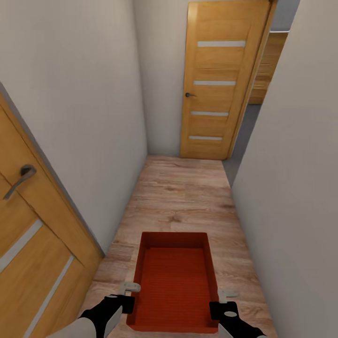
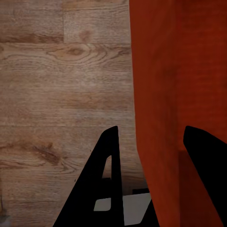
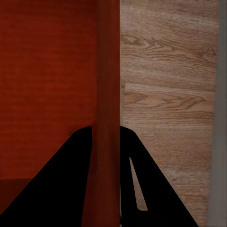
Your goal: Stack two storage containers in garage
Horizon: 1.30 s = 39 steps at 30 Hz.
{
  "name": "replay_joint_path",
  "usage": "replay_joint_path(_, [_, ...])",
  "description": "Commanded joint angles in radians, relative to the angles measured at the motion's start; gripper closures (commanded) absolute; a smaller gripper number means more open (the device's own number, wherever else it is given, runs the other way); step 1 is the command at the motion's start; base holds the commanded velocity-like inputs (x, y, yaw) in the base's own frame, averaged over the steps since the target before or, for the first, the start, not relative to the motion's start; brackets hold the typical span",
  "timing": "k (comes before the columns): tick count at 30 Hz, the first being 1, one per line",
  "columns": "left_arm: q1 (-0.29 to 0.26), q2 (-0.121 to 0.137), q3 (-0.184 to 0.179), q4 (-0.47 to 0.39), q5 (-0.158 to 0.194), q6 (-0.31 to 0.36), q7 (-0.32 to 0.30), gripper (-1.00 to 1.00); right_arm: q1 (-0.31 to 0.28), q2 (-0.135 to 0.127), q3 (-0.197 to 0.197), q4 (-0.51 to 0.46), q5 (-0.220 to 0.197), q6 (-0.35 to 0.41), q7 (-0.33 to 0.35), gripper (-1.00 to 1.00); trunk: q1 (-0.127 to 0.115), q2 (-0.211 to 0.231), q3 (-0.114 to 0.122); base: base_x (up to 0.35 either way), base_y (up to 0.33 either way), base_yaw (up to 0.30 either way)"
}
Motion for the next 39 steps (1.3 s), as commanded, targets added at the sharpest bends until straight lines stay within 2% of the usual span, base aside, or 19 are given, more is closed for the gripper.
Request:
replay_joint_path(1, [0.000, 0.000, 0.001, -0.002, -0.017, 0.006, 0.004, 1.00, -0.001, -0.001, -0.003, 0.001, -0.005, -0.006, -0.005, 1.00, 0.001, -0.001, -0.001, 0.324, 0.000, 0.000])
replay_joint_path(39, [0.000, 0.000, 0.001, -0.002, -0.017, 0.006, 0.004, 1.00, -0.001, -0.001, -0.004, 0.001, -0.005, -0.006, -0.005, 1.00, 0.001, -0.001, -0.001, 0.324, 0.000, 0.000])
